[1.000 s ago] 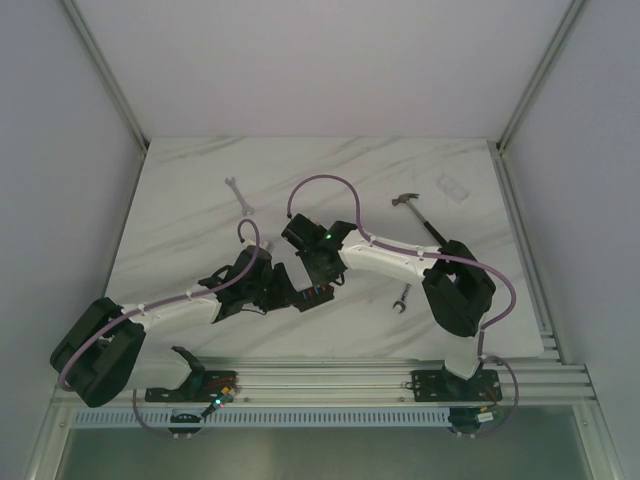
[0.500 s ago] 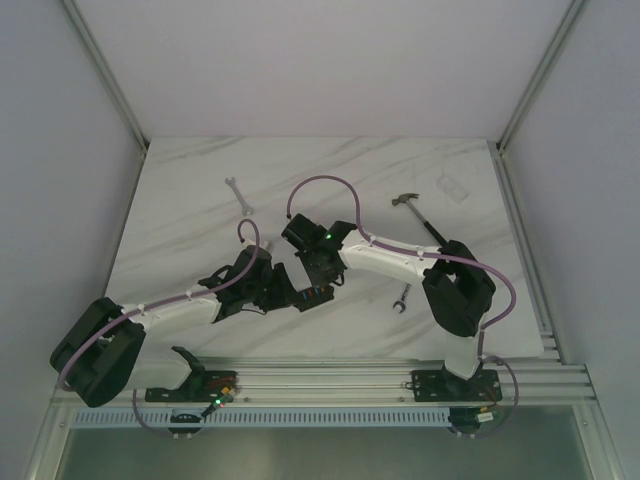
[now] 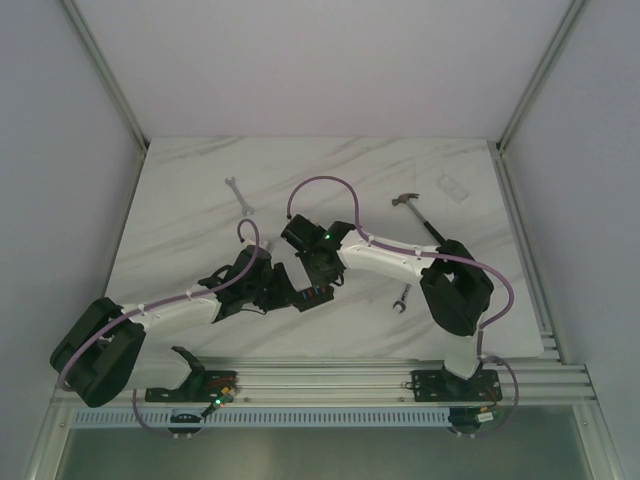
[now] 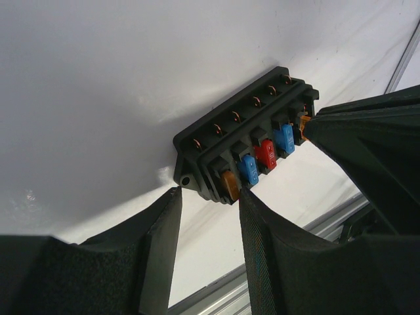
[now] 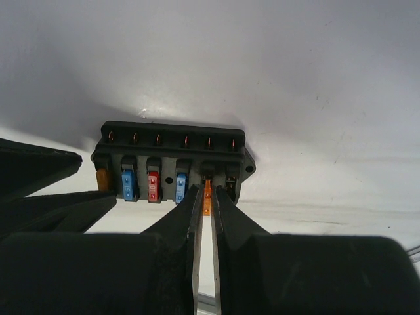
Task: Snap on the fuse box
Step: Install the fuse at the fuse box base.
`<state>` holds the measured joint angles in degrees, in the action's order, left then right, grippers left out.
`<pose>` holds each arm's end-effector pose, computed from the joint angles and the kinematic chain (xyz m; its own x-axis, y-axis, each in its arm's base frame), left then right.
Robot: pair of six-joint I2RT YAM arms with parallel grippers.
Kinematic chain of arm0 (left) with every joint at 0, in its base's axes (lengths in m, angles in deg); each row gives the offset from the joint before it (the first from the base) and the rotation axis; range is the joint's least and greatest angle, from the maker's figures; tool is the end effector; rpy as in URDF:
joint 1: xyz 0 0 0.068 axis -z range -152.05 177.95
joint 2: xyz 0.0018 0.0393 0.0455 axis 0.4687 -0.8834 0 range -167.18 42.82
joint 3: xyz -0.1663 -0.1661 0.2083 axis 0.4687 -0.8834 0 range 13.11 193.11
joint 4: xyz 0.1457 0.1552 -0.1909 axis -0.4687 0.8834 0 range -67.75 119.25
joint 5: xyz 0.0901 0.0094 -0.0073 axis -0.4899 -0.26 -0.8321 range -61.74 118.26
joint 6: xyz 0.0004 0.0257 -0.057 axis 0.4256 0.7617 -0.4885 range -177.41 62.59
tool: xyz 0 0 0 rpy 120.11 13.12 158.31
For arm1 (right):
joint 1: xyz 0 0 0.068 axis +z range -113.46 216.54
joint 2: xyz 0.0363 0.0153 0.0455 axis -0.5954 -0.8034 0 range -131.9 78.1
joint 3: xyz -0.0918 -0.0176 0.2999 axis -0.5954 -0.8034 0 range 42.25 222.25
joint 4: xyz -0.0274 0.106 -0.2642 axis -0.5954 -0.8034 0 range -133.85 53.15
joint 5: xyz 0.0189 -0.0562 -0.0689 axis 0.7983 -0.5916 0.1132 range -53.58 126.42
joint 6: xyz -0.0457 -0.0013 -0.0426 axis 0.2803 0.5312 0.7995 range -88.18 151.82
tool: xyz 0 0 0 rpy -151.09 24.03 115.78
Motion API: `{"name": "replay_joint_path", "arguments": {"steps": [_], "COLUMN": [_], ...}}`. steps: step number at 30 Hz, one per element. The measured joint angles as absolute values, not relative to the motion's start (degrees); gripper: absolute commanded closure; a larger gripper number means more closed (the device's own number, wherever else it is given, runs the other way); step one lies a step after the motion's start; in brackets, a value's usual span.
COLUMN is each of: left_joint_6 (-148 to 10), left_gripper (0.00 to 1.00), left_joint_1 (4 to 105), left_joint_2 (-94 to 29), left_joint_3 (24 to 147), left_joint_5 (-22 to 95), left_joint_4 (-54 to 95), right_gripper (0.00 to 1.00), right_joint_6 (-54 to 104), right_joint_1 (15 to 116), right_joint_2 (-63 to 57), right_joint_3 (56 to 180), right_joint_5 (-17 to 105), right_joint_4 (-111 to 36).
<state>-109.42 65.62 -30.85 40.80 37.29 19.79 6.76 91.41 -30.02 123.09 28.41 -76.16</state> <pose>0.1956 -0.1605 0.1710 -0.8822 -0.3022 -0.3610 -0.0026 0.7699 -0.6381 0.2539 0.3493 0.2229 -0.8079 -0.4193 -0.4141 -0.4811 0.8751 0.0525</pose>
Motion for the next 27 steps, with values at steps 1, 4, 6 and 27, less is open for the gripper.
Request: {"name": "replay_joint_path", "arguments": {"steps": [1, 4, 6, 27], "left_joint_6": [-109.42, -109.42, -109.4, -109.44], "left_gripper": [0.51, 0.51, 0.51, 0.53], "left_joint_1": [65.62, 65.62, 65.62, 65.56], "left_joint_2": [-30.85, -30.85, -30.85, -30.85], "left_joint_3": [40.8, 40.8, 40.8, 40.8], "left_joint_5": [37.29, 37.29, 37.29, 37.45], "left_joint_4": [19.79, 19.79, 19.79, 19.75], "right_gripper": [1.0, 1.0, 1.0, 1.0], "right_joint_6": [6.76, 6.76, 6.74, 2.84], "right_joint_1": [91.41, 91.41, 91.41, 91.41], "right_joint_2": [-30.02, -30.19, -30.37, -30.41], "right_joint_3": [123.11, 123.11, 123.11, 123.11], "right_joint_5": [28.41, 28.41, 28.43, 27.27], "right_joint_4": [-76.11, -76.0, -75.94, -75.96]}}
